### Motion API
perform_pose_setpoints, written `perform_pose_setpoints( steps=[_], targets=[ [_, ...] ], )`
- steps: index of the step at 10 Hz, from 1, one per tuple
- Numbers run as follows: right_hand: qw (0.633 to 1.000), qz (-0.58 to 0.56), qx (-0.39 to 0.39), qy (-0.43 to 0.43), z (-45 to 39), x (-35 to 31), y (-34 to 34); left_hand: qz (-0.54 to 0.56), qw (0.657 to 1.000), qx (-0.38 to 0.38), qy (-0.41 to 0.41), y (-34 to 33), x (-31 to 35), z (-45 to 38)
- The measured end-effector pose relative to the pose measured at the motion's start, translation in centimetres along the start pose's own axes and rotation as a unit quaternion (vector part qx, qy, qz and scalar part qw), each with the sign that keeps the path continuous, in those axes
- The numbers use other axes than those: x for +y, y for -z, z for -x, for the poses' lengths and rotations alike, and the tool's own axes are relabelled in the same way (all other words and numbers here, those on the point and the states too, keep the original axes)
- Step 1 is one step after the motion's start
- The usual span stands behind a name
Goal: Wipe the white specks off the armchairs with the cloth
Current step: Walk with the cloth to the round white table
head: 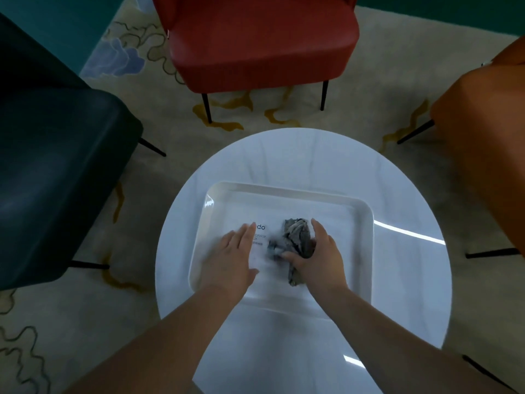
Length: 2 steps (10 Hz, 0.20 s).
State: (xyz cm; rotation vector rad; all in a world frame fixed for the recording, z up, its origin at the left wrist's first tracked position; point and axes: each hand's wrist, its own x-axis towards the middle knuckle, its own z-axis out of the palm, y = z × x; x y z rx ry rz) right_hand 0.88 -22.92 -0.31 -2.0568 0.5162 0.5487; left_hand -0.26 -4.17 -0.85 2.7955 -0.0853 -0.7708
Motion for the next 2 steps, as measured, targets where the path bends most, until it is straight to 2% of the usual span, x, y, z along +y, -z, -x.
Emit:
perform_pose_setpoints(
  steps=[2],
  targets=[
    [0.996, 0.091, -0.007, 0.015, 1.0, 0.3, 2.0, -0.012, 0.999, -0.033, 0.001, 2.9, 0.3, 0.9]
  ],
)
